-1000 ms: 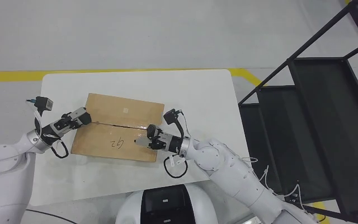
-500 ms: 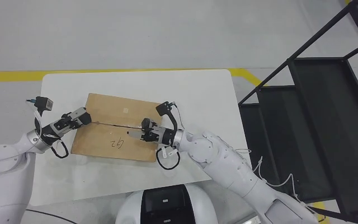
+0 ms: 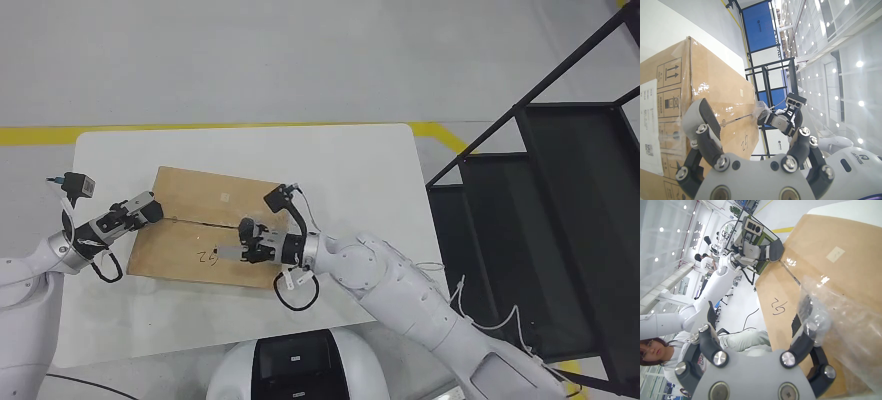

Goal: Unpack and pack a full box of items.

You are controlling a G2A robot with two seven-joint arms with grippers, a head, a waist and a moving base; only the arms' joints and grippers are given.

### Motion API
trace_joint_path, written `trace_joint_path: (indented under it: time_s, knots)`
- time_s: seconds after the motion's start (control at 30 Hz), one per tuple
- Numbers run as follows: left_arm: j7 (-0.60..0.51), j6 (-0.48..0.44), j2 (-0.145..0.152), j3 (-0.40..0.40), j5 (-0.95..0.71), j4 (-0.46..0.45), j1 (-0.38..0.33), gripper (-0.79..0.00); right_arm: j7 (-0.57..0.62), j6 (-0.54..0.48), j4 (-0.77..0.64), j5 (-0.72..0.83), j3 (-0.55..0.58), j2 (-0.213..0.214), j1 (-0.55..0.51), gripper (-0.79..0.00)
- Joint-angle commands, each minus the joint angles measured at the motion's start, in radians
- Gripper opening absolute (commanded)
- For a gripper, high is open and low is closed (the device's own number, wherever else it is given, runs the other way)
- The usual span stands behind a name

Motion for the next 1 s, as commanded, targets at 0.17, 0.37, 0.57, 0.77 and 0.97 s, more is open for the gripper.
trace_joint_path:
  time_s: [0.17,0.37,0.57,0.77,0.97]
  knots:
    - [0.0,0.0,0.0,0.0,0.0,0.0,0.0,0.0,0.023,-0.012,-0.034,0.013,0.057,0.016,-0.038,0.0]
    - [0.0,0.0,0.0,0.0,0.0,0.0,0.0,0.0,0.031,0.008,-0.033,-0.005,0.089,0.024,-0.053,0.0]
    - [0.0,0.0,0.0,0.0,0.0,0.0,0.0,0.0,0.023,0.07,-0.048,-0.049,0.12,0.032,-0.077,0.0]
    - [0.0,0.0,0.0,0.0,0.0,0.0,0.0,0.0,0.02,0.092,-0.044,-0.045,0.13,0.034,-0.088,-0.348]
    - [0.0,0.0,0.0,0.0,0.0,0.0,0.0,0.0,-0.013,0.12,-0.021,-0.043,0.12,0.027,-0.081,-0.785]
